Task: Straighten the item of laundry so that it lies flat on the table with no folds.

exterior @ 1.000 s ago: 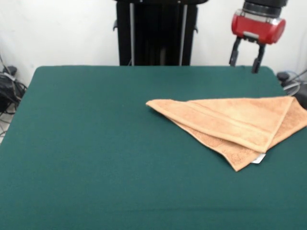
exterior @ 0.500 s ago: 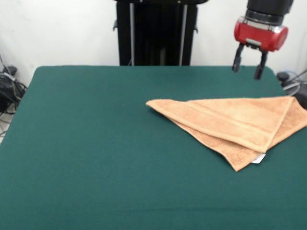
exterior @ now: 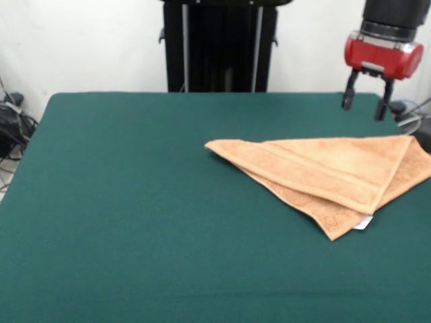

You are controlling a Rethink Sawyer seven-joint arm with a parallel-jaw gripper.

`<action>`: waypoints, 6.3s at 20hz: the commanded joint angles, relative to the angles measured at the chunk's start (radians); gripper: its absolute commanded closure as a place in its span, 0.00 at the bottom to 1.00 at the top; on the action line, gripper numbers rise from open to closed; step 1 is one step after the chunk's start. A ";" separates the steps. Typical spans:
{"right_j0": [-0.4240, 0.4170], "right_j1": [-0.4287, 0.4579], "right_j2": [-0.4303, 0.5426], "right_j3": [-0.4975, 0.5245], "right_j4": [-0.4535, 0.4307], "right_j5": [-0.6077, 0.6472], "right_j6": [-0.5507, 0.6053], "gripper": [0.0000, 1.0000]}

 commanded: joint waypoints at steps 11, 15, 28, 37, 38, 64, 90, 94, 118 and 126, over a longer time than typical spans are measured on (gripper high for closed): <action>0.056 0.169 0.013 -0.157 0.127 -0.064 0.231 0.00; 0.054 0.201 0.017 -0.164 0.132 -0.103 0.228 0.00; 0.064 0.272 -0.006 -0.203 0.176 -0.153 0.220 0.00; 0.081 0.306 -0.023 -0.249 0.224 -0.149 0.217 0.00; 0.082 0.310 -0.022 -0.252 0.228 -0.149 0.217 0.00; 0.073 0.343 0.015 -0.262 0.246 -0.186 0.217 0.00; 0.123 0.449 -0.025 -0.353 0.326 -0.175 0.204 0.00; 0.115 0.441 -0.008 -0.342 0.311 -0.201 0.208 1.00; 0.087 0.412 0.028 -0.304 0.262 -0.206 0.188 0.00; 0.063 0.406 0.063 -0.291 0.242 -0.222 0.191 0.00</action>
